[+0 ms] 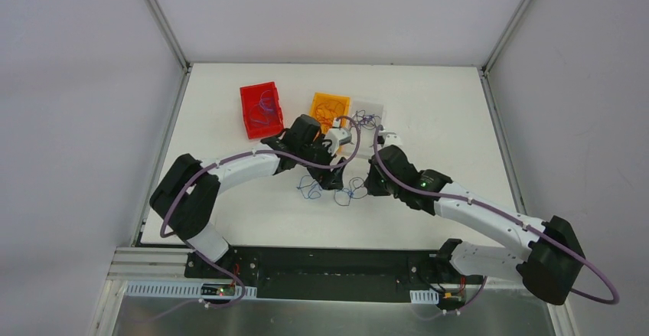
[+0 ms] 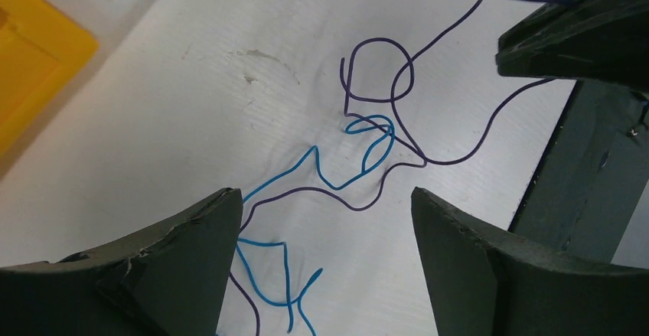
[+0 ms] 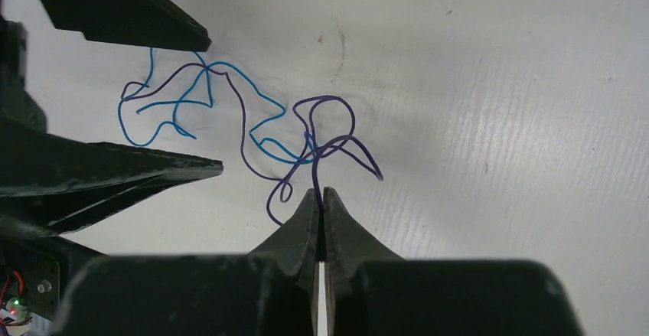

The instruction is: Untangle the cables

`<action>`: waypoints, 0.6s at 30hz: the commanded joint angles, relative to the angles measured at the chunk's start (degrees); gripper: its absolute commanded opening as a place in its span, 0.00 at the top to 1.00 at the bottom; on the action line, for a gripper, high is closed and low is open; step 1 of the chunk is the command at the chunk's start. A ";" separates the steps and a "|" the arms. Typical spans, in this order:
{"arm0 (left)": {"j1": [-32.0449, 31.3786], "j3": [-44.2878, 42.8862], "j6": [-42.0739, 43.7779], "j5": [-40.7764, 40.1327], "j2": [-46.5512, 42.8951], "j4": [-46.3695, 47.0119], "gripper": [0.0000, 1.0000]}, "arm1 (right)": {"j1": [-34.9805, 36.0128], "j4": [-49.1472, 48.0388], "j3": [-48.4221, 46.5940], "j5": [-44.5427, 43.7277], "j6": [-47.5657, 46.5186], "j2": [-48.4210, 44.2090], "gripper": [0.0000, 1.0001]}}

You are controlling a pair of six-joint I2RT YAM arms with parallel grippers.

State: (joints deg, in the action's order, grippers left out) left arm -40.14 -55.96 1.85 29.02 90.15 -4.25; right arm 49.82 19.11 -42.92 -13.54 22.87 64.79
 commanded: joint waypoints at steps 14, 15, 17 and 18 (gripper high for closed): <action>-1.37 -8.31 7.68 12.10 11.82 -1.34 0.28 | 0.09 0.94 1.86 -3.30 2.00 -3.78 1.00; -1.49 -8.42 7.85 12.26 12.32 -1.93 0.28 | 0.09 0.90 1.80 -3.52 2.08 -3.83 1.00; -1.88 -7.85 8.48 12.64 12.25 -2.27 0.26 | 0.01 0.99 1.91 -3.81 2.45 -4.10 1.00; -2.10 -7.48 8.71 12.64 12.20 -2.44 0.26 | -0.02 1.09 2.00 -3.97 2.69 -4.17 1.00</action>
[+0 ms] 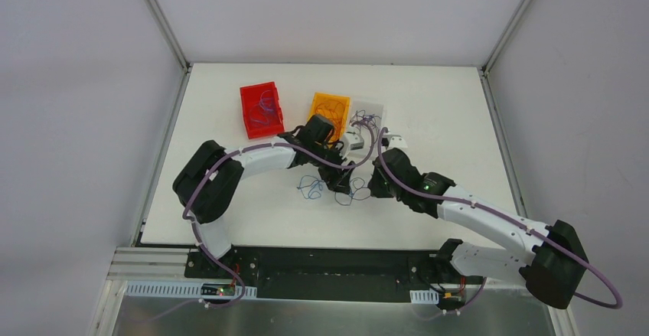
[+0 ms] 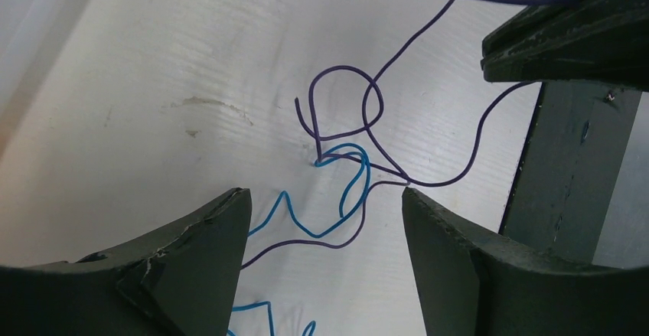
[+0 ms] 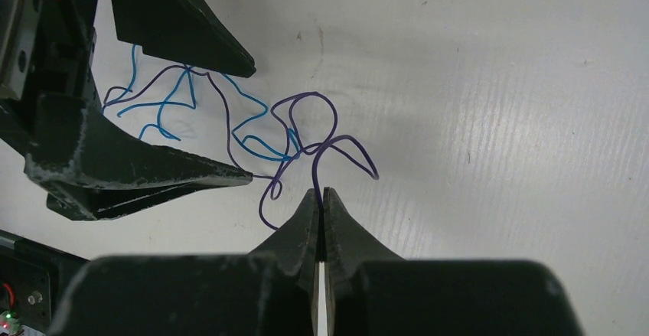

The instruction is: Untangle the cables

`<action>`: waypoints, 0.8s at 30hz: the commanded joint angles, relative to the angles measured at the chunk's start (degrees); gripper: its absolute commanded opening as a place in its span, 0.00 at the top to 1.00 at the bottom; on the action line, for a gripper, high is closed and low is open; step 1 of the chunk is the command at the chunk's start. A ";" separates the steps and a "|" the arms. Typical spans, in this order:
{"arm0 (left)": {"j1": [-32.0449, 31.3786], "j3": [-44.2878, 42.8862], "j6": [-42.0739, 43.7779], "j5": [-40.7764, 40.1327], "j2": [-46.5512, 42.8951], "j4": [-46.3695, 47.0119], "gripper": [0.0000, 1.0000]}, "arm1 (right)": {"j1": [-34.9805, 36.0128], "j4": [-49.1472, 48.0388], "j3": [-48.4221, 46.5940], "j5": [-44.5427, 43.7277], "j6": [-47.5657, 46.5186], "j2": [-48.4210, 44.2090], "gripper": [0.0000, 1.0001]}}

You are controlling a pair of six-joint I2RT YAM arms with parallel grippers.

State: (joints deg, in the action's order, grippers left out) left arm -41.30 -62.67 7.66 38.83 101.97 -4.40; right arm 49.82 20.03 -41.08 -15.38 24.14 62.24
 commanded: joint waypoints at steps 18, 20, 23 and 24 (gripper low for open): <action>-2.72 -3.94 0.52 -10.63 1.00 -6.24 1.00 | -0.92 1.65 4.38 -3.57 9.52 -4.12 1.00; -2.44 -4.01 -1.30 -15.69 -1.81 -6.00 1.00 | -1.65 4.15 5.17 -5.62 11.84 -4.38 1.00; -1.30 -4.65 -5.51 -21.49 -6.84 -5.49 1.00 | -2.97 8.34 6.15 -9.05 15.23 -4.77 1.00; -0.72 -4.92 -7.12 -24.58 -8.51 -5.23 1.00 | -3.47 9.64 6.47 -10.23 16.57 -5.14 1.00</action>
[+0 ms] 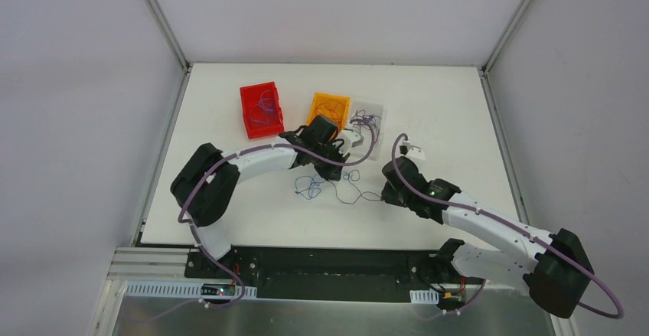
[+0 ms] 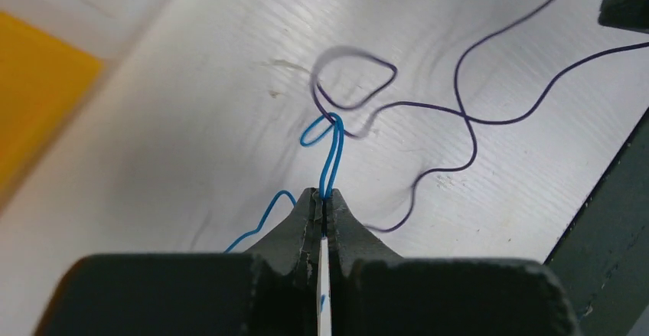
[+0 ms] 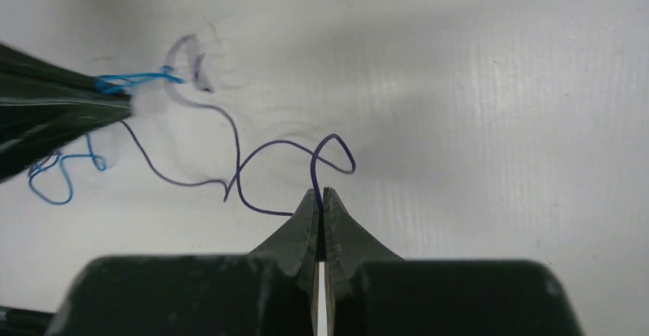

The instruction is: Untangle the cables

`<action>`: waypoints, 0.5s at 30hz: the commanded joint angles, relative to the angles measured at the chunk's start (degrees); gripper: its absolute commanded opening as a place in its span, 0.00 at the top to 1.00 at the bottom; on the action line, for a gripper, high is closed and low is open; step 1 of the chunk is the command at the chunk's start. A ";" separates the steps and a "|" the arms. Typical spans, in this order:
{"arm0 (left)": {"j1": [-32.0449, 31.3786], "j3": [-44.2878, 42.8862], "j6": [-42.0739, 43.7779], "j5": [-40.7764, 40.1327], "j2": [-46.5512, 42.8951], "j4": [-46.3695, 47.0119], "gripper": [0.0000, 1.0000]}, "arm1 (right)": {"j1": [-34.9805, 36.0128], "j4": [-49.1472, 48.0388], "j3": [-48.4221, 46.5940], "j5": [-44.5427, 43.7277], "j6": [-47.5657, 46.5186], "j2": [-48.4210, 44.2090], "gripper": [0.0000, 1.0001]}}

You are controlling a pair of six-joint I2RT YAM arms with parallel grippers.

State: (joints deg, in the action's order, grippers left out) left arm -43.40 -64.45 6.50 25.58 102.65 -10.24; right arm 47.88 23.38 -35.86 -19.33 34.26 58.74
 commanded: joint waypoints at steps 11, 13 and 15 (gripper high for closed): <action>17.04 1.58 -30.12 -49.93 -30.78 -8.65 1.00 | -12.99 18.87 3.69 -14.45 21.92 -12.20 1.00; 18.49 1.90 -31.09 -51.42 -33.18 -11.88 1.00 | -14.32 17.08 4.49 -13.33 19.68 -15.06 1.00; 19.29 2.27 -31.44 -50.98 -34.70 -13.82 1.00 | -14.80 13.78 5.22 -9.81 15.28 -16.49 1.00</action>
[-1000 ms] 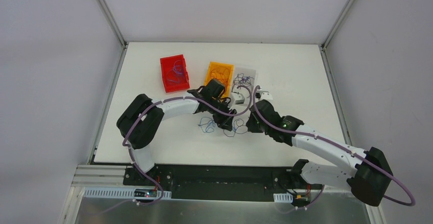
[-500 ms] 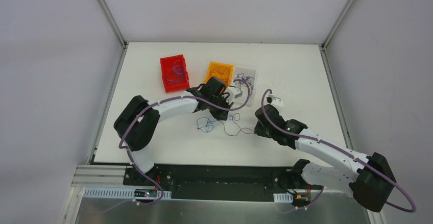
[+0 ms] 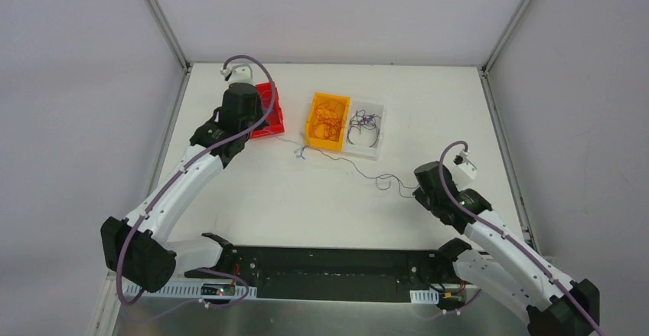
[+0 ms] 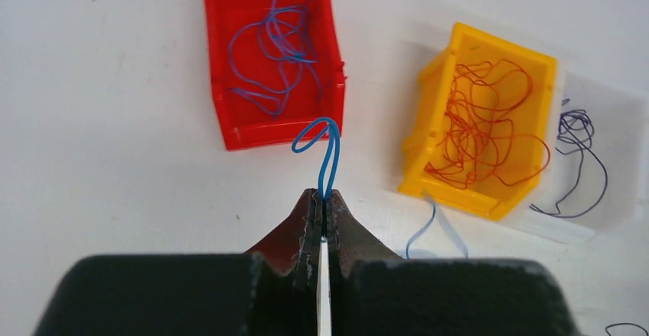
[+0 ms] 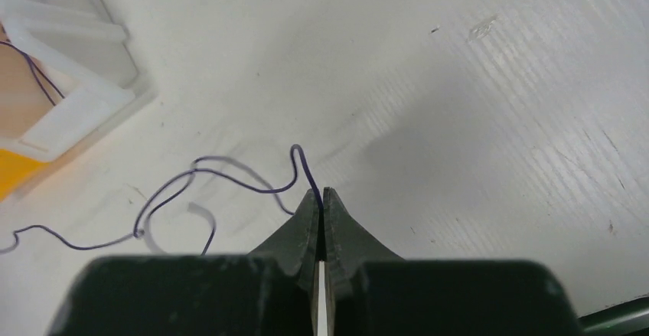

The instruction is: Untangle the cables

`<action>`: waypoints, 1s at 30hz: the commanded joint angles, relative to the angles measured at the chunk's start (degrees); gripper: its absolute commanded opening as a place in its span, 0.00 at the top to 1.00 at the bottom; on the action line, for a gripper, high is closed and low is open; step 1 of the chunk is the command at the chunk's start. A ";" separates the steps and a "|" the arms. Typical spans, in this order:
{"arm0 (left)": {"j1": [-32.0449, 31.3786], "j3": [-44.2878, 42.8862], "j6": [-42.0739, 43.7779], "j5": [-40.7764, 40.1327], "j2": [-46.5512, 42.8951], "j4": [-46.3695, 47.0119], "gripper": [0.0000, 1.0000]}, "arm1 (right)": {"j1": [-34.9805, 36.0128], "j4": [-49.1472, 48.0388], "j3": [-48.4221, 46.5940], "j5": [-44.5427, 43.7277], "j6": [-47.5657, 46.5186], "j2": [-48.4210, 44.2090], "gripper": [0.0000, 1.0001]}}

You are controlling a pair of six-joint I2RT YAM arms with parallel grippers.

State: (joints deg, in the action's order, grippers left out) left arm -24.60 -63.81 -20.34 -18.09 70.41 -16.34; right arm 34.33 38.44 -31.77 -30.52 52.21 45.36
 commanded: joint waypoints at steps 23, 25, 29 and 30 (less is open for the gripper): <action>0.42 15.34 -11.63 1.95 -14.98 -5.64 1.00 | 12.44 -19.64 -20.21 31.85 -21.49 32.66 0.01; 0.44 15.47 -11.32 1.29 -15.76 -5.60 1.00 | 14.40 -19.88 -23.01 30.93 -20.39 36.18 0.01; 0.43 15.18 -10.53 2.33 -16.18 -5.64 1.00 | 17.80 -21.55 -26.73 25.50 -19.29 42.96 0.01; 0.43 15.17 -10.51 2.85 -16.18 -5.63 1.00 | 17.85 -22.64 -27.03 25.59 -19.33 44.98 0.01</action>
State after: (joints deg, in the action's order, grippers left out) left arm -24.29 -48.05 -30.87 -16.51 55.24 -23.57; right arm 50.43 18.79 -55.48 -0.93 31.53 85.34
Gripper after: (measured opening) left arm 0.014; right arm 0.993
